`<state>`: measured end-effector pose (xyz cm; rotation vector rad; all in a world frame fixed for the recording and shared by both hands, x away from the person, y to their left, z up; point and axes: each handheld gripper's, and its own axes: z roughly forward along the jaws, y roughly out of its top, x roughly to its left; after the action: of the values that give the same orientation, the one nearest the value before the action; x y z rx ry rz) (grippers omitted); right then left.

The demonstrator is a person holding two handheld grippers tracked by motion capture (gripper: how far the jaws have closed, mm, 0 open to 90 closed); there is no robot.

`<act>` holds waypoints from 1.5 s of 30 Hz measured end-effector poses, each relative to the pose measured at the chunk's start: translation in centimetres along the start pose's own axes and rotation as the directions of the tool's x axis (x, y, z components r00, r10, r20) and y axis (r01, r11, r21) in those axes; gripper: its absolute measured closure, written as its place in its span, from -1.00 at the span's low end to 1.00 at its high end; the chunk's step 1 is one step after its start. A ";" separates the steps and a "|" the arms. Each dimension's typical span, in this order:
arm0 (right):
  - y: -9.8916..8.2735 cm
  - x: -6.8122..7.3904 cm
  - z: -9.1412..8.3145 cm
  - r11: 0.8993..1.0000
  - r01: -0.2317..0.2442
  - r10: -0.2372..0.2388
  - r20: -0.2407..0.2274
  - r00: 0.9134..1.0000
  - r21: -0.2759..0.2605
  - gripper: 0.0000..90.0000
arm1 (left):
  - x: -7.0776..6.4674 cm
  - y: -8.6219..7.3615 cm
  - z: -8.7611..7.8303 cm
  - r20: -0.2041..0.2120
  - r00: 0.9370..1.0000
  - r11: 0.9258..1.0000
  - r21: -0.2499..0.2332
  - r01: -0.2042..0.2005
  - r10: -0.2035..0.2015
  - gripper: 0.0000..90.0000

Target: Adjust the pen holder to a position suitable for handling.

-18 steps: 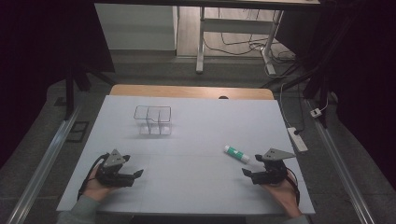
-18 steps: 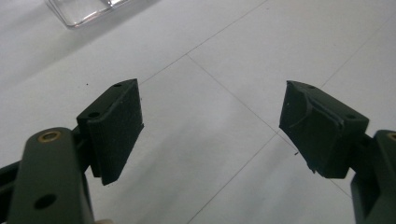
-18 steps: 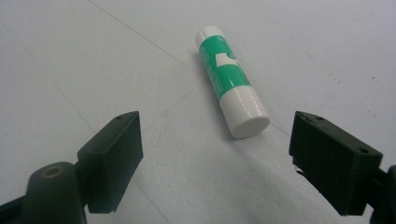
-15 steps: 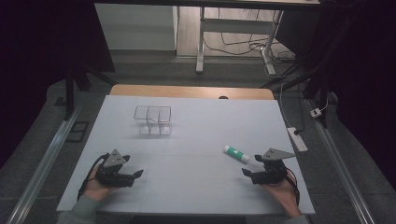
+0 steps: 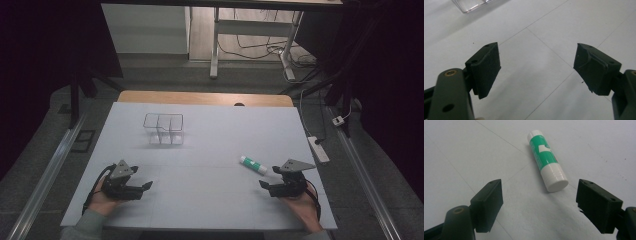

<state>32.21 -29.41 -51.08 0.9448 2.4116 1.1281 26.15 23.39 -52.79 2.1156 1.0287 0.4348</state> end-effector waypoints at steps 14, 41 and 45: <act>-0.1 -0.2 0.1 1.000 -0.018 0.018 0.008 1.000 0.005 -0.51 | 1.0 1.3 1.0 -0.017 1.000 1.000 0.003 0.011 -0.011 -0.52; -0.1 -0.3 0.3 1.000 -0.010 0.010 0.027 1.000 0.015 -0.51 | 4.3 2.9 2.1 -0.072 0.994 0.997 0.008 0.083 -0.082 -0.43; -0.1 -0.3 0.3 1.000 -0.012 0.012 0.027 1.000 0.014 -0.51 | 5.0 3.2 2.3 -0.080 0.992 0.995 0.005 0.096 -0.095 -0.39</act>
<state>32.51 -29.50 -51.34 0.9744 2.3992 1.0965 32.31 24.93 -52.05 2.0607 1.1738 0.4715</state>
